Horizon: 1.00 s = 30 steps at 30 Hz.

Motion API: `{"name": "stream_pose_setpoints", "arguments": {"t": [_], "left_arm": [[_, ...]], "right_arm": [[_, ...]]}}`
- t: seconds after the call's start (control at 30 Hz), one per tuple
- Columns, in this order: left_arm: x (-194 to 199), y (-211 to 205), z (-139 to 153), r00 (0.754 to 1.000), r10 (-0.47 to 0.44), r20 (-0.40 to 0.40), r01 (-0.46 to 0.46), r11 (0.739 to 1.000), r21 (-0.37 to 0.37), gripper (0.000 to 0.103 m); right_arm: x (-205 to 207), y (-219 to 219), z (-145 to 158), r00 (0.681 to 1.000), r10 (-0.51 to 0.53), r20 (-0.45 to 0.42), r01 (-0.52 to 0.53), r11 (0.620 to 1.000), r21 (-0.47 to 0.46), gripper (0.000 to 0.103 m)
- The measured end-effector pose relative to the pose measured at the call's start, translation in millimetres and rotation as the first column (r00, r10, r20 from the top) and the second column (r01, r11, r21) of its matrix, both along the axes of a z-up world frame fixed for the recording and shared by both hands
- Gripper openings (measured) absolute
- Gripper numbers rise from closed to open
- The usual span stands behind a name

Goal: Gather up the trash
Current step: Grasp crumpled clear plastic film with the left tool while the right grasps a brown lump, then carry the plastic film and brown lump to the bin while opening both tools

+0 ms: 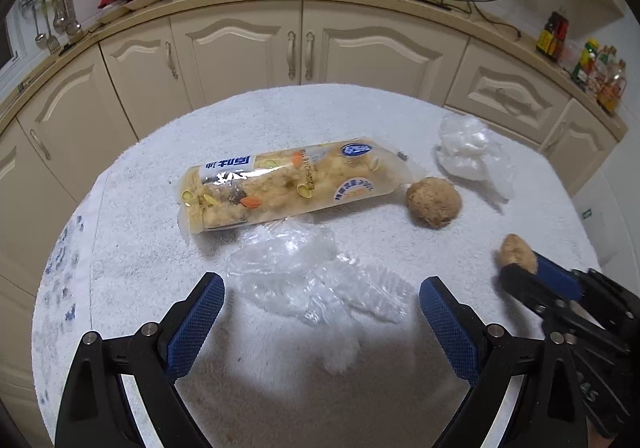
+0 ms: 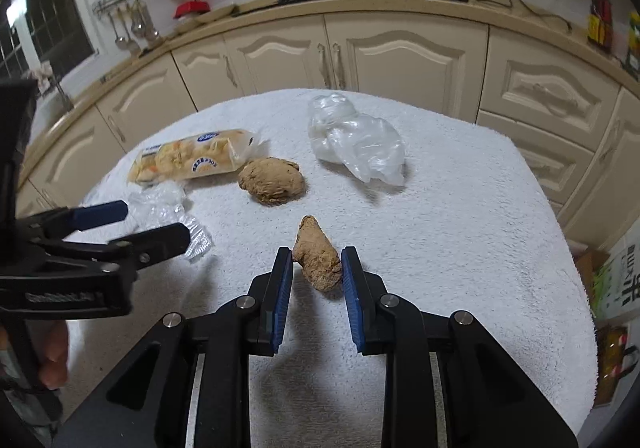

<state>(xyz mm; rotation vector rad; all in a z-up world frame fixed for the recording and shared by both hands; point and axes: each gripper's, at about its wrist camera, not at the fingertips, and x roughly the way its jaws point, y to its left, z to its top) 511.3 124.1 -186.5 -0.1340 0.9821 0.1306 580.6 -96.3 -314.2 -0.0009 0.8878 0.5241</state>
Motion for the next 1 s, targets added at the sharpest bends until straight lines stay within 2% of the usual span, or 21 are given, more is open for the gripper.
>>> {"name": "stream_pose_setpoints", "arguments": {"t": [0.07, 0.1, 0.13, 0.17, 0.2, 0.23, 0.27, 0.37, 0.43, 0.5, 0.73, 1.0], "left_arm": [[8.0, 1.0, -10.5, 1.0, 0.011, -0.029, -0.01, 1.0, 0.012, 0.092], [6.0, -1.2, -10.9, 1.0, -0.001, -0.006, 0.001, 0.999, 0.036, 0.091], [9.6, -3.4, -12.8, 1.0, -0.018, -0.002, 0.018, 0.999, 0.041, 0.085], [11.5, -4.3, -12.1, 1.0, -0.029, 0.007, 0.029, 0.999, 0.036, 0.074], [12.4, -4.2, -11.2, 0.999, -0.03, 0.016, 0.03, 0.999, 0.034, 0.054], [12.9, -4.1, -10.8, 0.999, -0.035, 0.024, 0.034, 0.999, 0.031, 0.044], [11.7, -2.7, -9.8, 0.999, -0.045, 0.028, 0.044, 0.999, 0.022, 0.029], [10.1, 1.9, -9.4, 0.998, -0.052, 0.02, 0.052, 0.999, -0.003, 0.017], [1.5, 4.0, -6.3, 0.998, -0.062, 0.023, 0.062, 0.998, -0.026, 0.015], [-13.9, -1.1, 2.7, 0.996, -0.083, 0.044, 0.084, 0.996, -0.019, 0.014], [-73.2, -24.0, 41.8, 0.98, -0.149, 0.135, 0.157, 0.986, -0.049, 0.013], [-114.1, -108.5, 66.2, 0.941, -0.291, 0.171, 0.298, 0.954, -0.017, 0.013]], "right_arm": [[2.1, 1.4, -0.1, 1.0, 0.002, -0.004, -0.002, 1.0, -0.002, 0.026], [2.0, 2.5, 0.1, 1.0, 0.003, -0.002, -0.003, 1.0, -0.006, 0.026], [2.0, 3.5, 0.0, 1.0, 0.002, 0.0, -0.002, 1.0, -0.013, 0.026], [2.1, 4.5, 0.1, 1.0, 0.003, 0.0, -0.003, 1.0, -0.017, 0.026], [2.1, 5.4, 0.2, 1.0, 0.002, 0.002, -0.002, 1.0, -0.022, 0.026], [0.9, 4.8, -0.2, 1.0, 0.002, 0.003, -0.002, 1.0, -0.026, 0.026], [0.7, 5.3, -0.4, 1.0, 0.004, 0.004, -0.004, 1.0, -0.028, 0.026], [-3.2, 6.5, 0.6, 1.0, 0.014, 0.014, -0.014, 0.999, -0.033, 0.024], [-9.0, 6.0, 1.2, 1.0, 0.026, 0.017, -0.026, 0.999, -0.027, 0.023], [-18.6, 2.1, 2.2, 0.999, 0.033, 0.013, -0.033, 0.999, -0.007, 0.023], [-55.6, -30.4, 11.5, 1.0, -0.005, 0.007, 0.004, 0.997, 0.082, 0.023], [-110.7, -110.2, 41.5, 0.989, -0.128, 0.069, 0.115, 0.979, 0.168, 0.023]]}}
